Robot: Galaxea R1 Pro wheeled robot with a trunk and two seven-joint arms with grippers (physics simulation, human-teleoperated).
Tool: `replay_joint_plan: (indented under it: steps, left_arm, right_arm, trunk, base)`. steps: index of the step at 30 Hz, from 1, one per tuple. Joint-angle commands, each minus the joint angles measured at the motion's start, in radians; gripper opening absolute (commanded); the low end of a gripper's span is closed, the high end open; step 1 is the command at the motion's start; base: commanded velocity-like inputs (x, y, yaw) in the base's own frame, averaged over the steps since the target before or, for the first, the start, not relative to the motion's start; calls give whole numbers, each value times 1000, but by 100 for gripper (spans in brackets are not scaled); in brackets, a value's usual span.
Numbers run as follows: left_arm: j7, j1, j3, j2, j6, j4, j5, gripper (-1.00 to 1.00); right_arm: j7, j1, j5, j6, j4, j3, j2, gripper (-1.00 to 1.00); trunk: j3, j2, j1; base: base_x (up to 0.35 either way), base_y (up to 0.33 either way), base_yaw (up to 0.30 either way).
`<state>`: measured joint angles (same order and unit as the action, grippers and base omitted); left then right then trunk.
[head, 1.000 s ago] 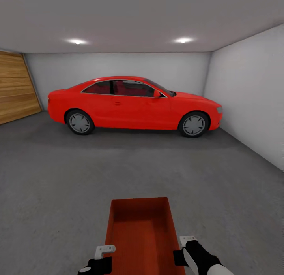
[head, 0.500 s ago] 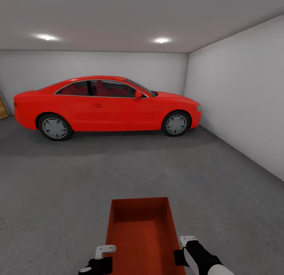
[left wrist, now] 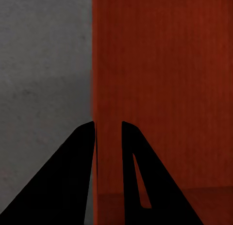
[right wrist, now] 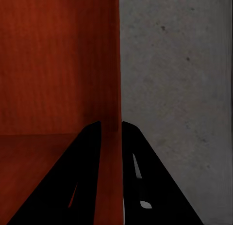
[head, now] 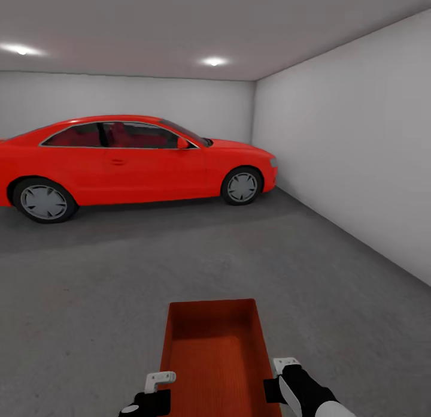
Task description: Move the two storage containers from the living room to the garage. In the garage, place one container on the floor and stack the other container on top of it (either order is fine).
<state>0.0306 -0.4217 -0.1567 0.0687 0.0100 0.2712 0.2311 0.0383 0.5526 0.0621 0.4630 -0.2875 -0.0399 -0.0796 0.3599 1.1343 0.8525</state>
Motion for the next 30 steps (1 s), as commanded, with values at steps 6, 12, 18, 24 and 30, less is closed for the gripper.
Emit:
replay_joint_plan:
  steps: [6, 12, 18, 24, 30]
  left_arm:
    - [-9, 0, -14, -28, 0, 0, 17, -100]
    - [-9, 0, -14, -29, 0, 0, 17, -100]
    - [-9, 0, -14, -29, -1, 0, 17, -100]
    - [-9, 0, -14, -29, -1, 0, 17, -100]
    - [-9, 0, -14, -29, -1, 0, 17, -100]
  right_arm:
    - [-27, 1, -35, 3, -2, 3, 10, -100]
    - [-52, 1, -34, 3, -2, 3, 12, -100]
    - [-59, 1, -34, 3, -3, 3, 13, -100]
    - [-60, 1, -34, 3, -4, 3, 14, -100]
    - [-60, 1, -34, 3, -4, 3, 14, -100]
  trunk:
    - [-1, 1, 0]
    - [-3, 1, 0]
    - [-7, 1, 0]
    - [-10, 1, 0]
    - [-15, 1, 0]
  base:
    - [1, 0, -285]
    - [0, 0, -285]
    - [0, 0, -285]
    - [0, 19, -285]
    - [0, 72, -284]
